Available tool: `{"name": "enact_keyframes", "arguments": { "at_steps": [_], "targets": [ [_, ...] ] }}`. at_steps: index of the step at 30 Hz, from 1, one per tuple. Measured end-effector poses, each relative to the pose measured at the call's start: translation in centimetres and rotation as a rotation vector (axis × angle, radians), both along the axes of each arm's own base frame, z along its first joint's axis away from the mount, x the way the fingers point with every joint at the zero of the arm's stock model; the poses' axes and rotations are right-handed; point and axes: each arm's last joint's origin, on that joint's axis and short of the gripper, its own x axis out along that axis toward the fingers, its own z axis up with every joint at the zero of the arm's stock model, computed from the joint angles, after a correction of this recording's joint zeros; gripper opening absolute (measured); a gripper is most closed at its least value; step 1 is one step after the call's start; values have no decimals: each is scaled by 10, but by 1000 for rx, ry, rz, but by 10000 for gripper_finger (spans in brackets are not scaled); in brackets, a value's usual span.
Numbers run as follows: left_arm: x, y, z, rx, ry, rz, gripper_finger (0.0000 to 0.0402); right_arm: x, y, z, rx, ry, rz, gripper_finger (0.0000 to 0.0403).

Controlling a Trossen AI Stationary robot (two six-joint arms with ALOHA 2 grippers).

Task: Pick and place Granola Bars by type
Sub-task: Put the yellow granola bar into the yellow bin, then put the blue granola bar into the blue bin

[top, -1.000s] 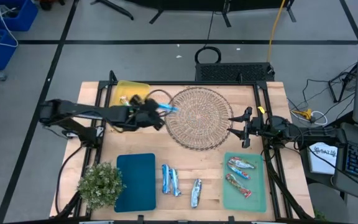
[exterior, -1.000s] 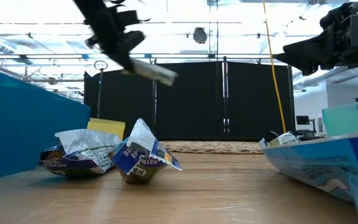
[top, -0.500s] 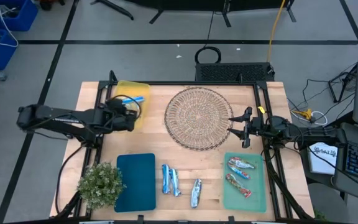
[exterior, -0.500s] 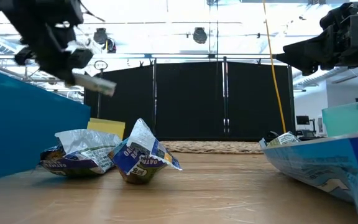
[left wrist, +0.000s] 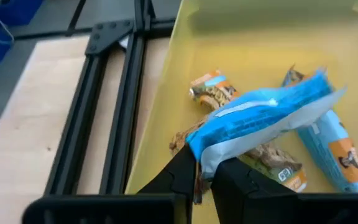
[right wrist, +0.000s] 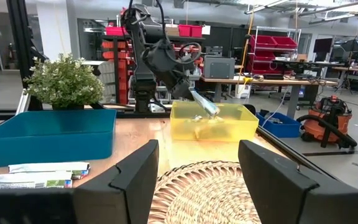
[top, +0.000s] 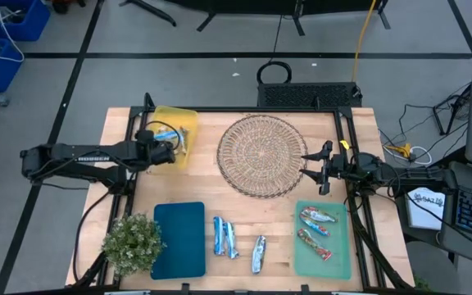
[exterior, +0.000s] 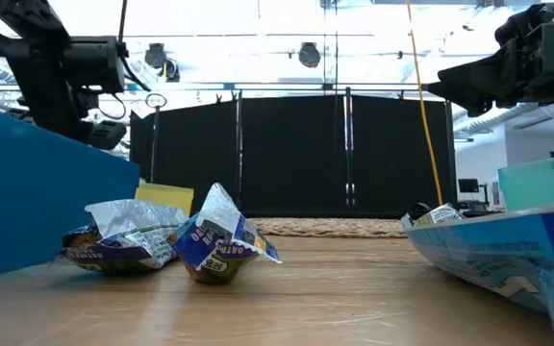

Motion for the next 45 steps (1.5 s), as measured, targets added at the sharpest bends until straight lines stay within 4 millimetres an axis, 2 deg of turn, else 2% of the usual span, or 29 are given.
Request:
{"name": "enact_keyframes", "arguments": {
  "at_steps": [3,8,18,26,32,39,45],
  "targets": [
    [1,2,-2,-21,-14,-12,62,0,0,0,0,0,0,212],
    [11,6,-2,-41,-31,-127,71,0,0,0,0,0,0,212],
    [27,11,6,40,-95,-260,73,0,0,0,0,0,0,212],
    [27,12,3,-79,-114,-322,83,0,0,0,0,0,0,212],
    [19,17,1,-78,-67,-249,145,0,0,0,0,0,0,212],
    [19,20,3,-31,-26,-270,230,0,0,0,0,0,0,212],
    [14,19,19,87,-70,-281,275,0,0,0,0,0,0,212]
  ]
}}
